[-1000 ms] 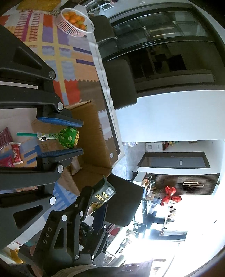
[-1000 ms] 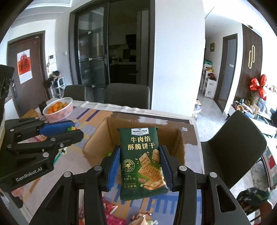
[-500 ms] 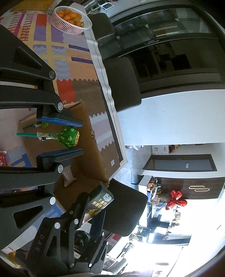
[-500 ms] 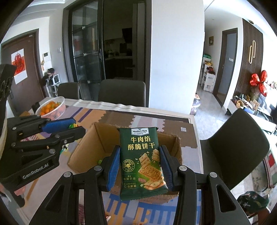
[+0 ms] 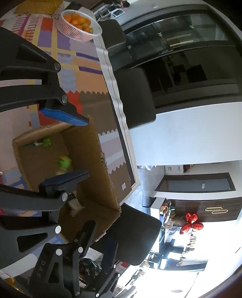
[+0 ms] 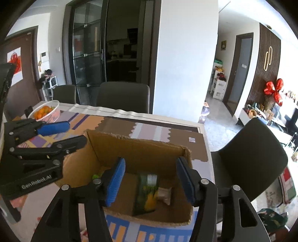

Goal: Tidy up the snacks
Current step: 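Move both grippers back toward the remaining snacks on the table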

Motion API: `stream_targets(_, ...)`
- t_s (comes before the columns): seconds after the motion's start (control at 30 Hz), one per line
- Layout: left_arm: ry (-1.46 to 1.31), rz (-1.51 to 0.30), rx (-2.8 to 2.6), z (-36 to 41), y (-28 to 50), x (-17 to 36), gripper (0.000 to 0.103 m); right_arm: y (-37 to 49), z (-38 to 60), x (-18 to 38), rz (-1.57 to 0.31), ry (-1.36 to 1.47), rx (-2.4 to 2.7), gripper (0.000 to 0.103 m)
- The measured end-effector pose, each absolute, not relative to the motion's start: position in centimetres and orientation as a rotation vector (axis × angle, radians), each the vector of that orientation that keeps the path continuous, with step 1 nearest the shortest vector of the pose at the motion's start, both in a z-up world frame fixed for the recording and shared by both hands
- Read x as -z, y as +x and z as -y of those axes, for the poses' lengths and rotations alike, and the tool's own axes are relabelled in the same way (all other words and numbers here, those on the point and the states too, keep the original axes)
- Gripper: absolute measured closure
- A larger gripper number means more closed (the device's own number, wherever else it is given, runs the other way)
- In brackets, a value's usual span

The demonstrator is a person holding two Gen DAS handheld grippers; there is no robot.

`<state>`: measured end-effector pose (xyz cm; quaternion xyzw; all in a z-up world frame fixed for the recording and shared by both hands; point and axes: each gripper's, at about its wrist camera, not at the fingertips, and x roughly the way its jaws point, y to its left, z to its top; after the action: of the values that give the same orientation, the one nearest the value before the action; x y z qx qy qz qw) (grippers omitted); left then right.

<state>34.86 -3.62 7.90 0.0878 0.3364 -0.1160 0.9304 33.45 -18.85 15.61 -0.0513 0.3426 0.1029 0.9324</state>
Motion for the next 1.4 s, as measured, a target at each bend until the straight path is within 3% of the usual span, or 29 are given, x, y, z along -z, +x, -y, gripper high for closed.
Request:
stream_targets(0.07,0.190,-0.671,0.231,3.5,33.3,-8.1,0.047,32.6,18.9,-15.7,-0.704,-0.109,-0.216,0.044)
stream_targets(0.57,0.191,-0.658,0.312,3.6,23.9,-8.9,0.042,24.1,19.6,-17.0,-0.683,-0.132,-0.269,0.040)
stream_targets(0.93,0.233,-0.744,0.324,3.6,19.2,-5.3,0.040,20.2,19.4,-15.5,-0.737,-0.190,-0.248,0.036)
stream_targets(1.4,0.158,-0.905,0.231,1.9,17.3,1.8,0.040,17.9,19.2,-8.2,-0.927,-0.243,-0.235,0.036)
